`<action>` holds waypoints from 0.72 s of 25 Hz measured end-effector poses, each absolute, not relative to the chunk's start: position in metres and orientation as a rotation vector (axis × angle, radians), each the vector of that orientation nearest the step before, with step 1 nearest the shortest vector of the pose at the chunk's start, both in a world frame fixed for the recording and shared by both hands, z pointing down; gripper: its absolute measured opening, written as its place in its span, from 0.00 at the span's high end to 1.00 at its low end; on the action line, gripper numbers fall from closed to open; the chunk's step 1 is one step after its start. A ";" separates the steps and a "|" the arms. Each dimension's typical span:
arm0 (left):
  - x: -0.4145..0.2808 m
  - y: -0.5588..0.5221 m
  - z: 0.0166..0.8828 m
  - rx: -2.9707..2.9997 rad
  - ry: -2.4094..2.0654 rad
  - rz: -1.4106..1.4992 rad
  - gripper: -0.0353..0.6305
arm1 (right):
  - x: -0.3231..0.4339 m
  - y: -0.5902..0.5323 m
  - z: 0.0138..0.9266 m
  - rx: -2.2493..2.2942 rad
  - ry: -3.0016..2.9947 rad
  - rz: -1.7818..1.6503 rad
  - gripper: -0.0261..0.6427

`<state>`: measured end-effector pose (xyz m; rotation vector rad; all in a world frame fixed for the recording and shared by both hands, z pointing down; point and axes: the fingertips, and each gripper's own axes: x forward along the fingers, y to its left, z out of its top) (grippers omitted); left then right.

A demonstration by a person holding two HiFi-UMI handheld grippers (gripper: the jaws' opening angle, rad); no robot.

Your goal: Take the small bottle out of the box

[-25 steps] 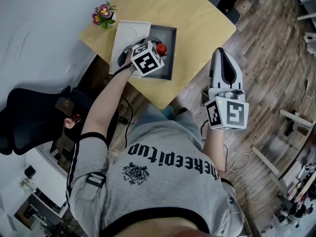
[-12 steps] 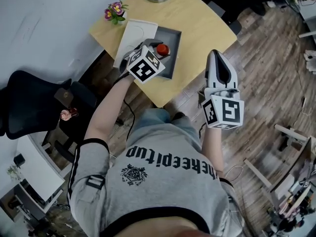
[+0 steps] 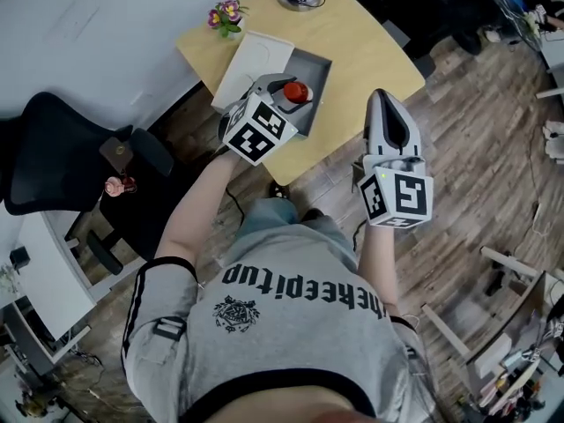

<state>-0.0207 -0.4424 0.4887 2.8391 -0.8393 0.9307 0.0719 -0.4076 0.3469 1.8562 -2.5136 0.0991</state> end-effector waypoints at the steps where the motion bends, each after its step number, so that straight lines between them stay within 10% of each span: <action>1: -0.021 -0.439 0.482 2.843 -0.863 0.905 0.61 | 0.071 -0.406 0.345 1.844 -2.521 0.094 0.96; 18: -0.037 -0.371 0.389 2.814 -1.241 0.503 0.62 | 0.062 -0.348 0.317 1.709 -2.637 0.006 0.96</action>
